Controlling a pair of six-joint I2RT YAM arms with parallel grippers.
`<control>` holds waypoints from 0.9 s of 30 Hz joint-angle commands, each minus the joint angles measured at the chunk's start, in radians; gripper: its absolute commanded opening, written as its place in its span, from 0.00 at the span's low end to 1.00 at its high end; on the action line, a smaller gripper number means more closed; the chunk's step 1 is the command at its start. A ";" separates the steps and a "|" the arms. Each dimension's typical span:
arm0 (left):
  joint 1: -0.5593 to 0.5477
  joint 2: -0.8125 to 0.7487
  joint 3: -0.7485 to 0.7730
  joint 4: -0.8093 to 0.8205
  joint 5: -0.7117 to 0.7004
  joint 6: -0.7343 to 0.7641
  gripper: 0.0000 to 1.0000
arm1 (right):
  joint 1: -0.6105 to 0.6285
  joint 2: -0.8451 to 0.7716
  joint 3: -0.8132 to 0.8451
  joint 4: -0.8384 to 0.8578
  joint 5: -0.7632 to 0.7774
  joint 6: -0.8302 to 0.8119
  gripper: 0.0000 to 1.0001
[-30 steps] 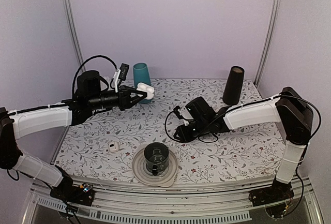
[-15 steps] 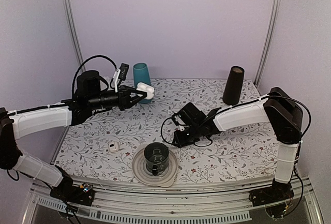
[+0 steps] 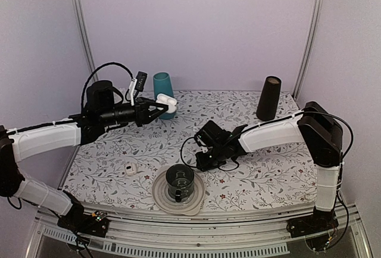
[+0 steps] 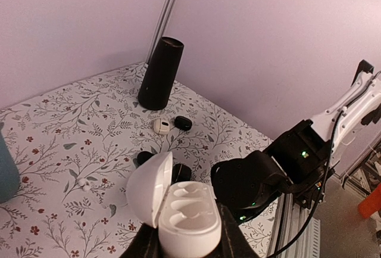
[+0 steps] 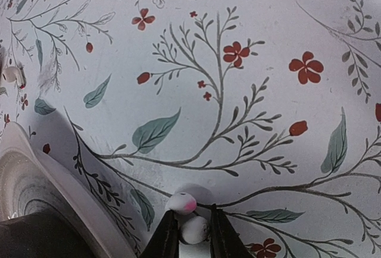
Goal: Insert the wireless bluetooth earbuds into the charging case
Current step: Move the right earbud to the center of the board.
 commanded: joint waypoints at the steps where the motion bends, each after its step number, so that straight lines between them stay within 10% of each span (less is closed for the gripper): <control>1: 0.014 -0.024 -0.008 0.009 0.003 0.017 0.00 | 0.003 -0.007 -0.002 -0.048 0.065 0.009 0.15; 19: 0.018 -0.025 -0.024 0.024 0.005 0.009 0.00 | -0.137 -0.130 -0.116 -0.030 0.006 -0.357 0.05; 27: 0.019 -0.024 -0.025 0.026 0.010 0.012 0.00 | -0.147 -0.147 -0.101 -0.053 -0.028 -0.352 0.37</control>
